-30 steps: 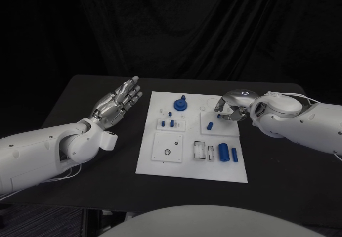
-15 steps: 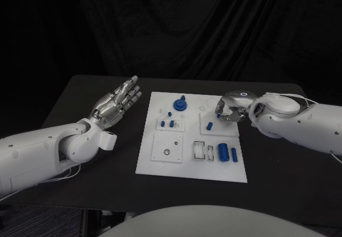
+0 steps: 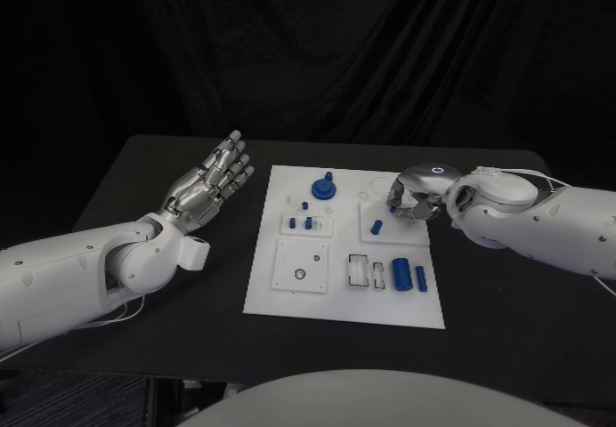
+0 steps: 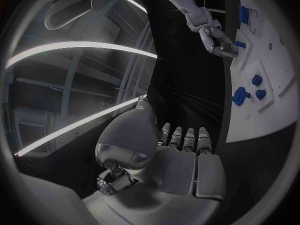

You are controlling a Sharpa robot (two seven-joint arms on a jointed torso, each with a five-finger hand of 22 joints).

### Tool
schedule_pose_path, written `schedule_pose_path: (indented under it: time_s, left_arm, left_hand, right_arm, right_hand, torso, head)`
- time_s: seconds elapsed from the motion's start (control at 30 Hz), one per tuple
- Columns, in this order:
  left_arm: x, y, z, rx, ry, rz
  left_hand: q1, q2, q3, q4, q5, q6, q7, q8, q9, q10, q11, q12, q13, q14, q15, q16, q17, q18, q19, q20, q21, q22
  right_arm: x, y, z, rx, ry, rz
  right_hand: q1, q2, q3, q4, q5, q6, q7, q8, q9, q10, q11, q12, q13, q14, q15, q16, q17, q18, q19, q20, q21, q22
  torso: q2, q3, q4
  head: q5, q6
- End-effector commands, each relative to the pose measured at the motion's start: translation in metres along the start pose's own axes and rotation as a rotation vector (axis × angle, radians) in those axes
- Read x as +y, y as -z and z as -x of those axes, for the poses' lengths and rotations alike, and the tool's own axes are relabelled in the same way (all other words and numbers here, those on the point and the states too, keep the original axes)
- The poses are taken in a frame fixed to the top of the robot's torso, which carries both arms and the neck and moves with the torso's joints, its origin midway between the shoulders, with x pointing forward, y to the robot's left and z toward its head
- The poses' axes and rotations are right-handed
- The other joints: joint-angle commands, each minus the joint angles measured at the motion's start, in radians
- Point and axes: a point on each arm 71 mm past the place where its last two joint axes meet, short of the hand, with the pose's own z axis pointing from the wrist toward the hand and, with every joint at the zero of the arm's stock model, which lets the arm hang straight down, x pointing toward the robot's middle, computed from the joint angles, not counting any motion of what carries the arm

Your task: Assemble the parts on the task board

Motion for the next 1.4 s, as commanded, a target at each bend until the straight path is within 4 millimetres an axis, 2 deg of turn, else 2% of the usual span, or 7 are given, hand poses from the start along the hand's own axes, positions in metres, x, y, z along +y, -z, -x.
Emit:
schedule_pose_path:
  time_s: [0.03,0.1,0.2,0.33,0.57,0.97,1.4]
  left_arm:
    - [-0.01,0.0002,-0.0006,0.002,-0.002,-0.147]
    - [-0.0099,0.0002,-0.0003,0.001,-0.002,-0.146]
    - [-0.0097,0.0002,0.0002,0.001,-0.003,-0.144]
    - [-0.0096,0.0003,0.0007,0.0,-0.004,-0.142]
    - [-0.0095,0.0005,0.0013,-0.001,-0.004,-0.141]
    - [-0.009,0.0008,0.0021,0.002,-0.001,-0.132]
    - [-0.0078,0.0009,0.0035,0.004,0.001,-0.114]
  left_hand:
    - [-0.003,0.015,0.005,0.0,0.001,-0.044,-0.052,-0.01,-0.006,-0.003,0.0,-0.007,-0.002,0.001,-0.001,-0.004,-0.001,0.002,0.002,0.011,-0.003,-0.001]
    - [-0.006,0.016,0.004,0.001,-0.001,-0.051,-0.053,-0.011,-0.007,-0.003,-0.006,-0.007,-0.002,0.001,-0.002,-0.004,-0.001,0.006,0.002,0.014,-0.003,-0.001]
    - [-0.015,0.019,0.0,0.001,-0.013,-0.064,-0.033,-0.014,-0.01,-0.003,-0.008,-0.007,-0.002,0.001,0.001,-0.004,-0.001,0.014,0.002,0.025,-0.003,-0.001]
    - [-0.022,0.021,-0.003,0.0,-0.02,-0.067,-0.03,-0.014,-0.01,-0.003,-0.004,-0.007,-0.002,0.001,0.019,-0.004,-0.001,0.015,0.002,0.044,-0.003,-0.001]
    - [-0.025,0.023,-0.003,0.0,-0.019,-0.072,-0.012,-0.015,-0.011,-0.003,0.007,-0.007,-0.002,0.001,0.023,-0.004,-0.001,0.02,0.002,0.054,-0.003,-0.001]
    - [-0.014,0.028,0.002,-0.001,0.016,-0.061,0.01,-0.013,-0.009,-0.003,0.005,-0.007,-0.002,0.001,0.034,-0.004,-0.001,0.02,0.002,0.062,-0.003,-0.001]
    - [0.004,0.035,0.009,0.0,0.046,-0.051,0.037,-0.011,-0.007,-0.003,0.024,-0.007,-0.002,0.001,0.06,-0.004,-0.001,0.019,0.002,0.088,-0.003,-0.001]
  right_arm:
    - [0.0,-0.0002,-0.0031,0.012,0.0,0.002]
    - [0.0,-0.0006,-0.004,0.014,0.0,0.002]
    - [-0.0001,-0.0011,-0.0057,0.018,-0.001,0.001]
    - [-0.0002,-0.0014,-0.0072,0.021,-0.001,0.001]
    - [-0.0004,-0.0011,-0.0079,0.016,-0.002,0.003]
    - [0.0006,-0.0007,-0.0059,-0.017,-0.003,0.016]
    - [0.0018,0.0024,-0.0013,-0.081,-0.006,0.03]
  right_hand:
    - [0.0,-0.001,0.007,-0.002,0.003,0.006,0.001,0.006,0.001,0.01,-0.001,-0.007,-0.002,0.003,-0.007,0.005,0.001,-0.005,0.003,-0.007,0.007,0.145]
    - [-0.001,-0.001,0.008,-0.002,0.002,0.004,0.002,0.005,0.002,0.012,-0.001,-0.008,-0.003,0.003,-0.007,0.005,0.002,-0.005,0.003,-0.008,0.007,0.145]
    - [-0.002,0.0,0.009,-0.002,-0.002,0.004,0.003,0.005,0.003,0.019,-0.001,-0.011,-0.005,0.004,-0.007,0.004,0.001,-0.005,0.003,-0.008,0.008,0.145]
    - [-0.002,0.001,0.013,-0.006,-0.005,0.01,0.001,0.008,0.007,0.032,-0.003,-0.015,-0.009,0.005,-0.008,0.005,0.002,-0.006,0.004,-0.008,0.011,0.146]
    - [0.002,0.005,0.018,-0.015,-0.005,0.031,-0.007,0.019,0.018,0.064,-0.011,-0.024,-0.017,0.007,-0.014,0.007,0.005,-0.007,0.008,-0.013,0.019,0.148]
    - [0.007,0.014,0.018,-0.031,-0.007,0.068,-0.023,0.04,0.043,0.122,-0.028,-0.039,-0.025,0.016,-0.028,0.016,0.016,-0.013,0.019,-0.025,0.051,0.156]
    - [0.008,0.024,0.012,-0.037,-0.012,0.096,-0.034,0.056,0.062,0.161,-0.039,-0.053,-0.03,0.022,-0.038,0.022,0.024,-0.016,0.027,-0.035,0.068,0.161]
  torso:
    - [0.0,-0.0008,0.0005]
    - [0.0,-0.0008,0.0003]
    - [-0.001,-0.0012,-0.0005]
    - [-0.001,-0.0011,0.0004]
    - [-0.002,-0.0009,0.0013]
    - [-0.002,-0.0019,-0.0008]
    - [-0.002,-0.0028,0.0003]
  head:
    - [0.0,0.0]
    - [0.001,0.0]
    - [0.003,0.0]
    - [0.002,0.0]
    - [0.001,0.0]
    - [0.004,0.0]
    - [0.003,0.0]
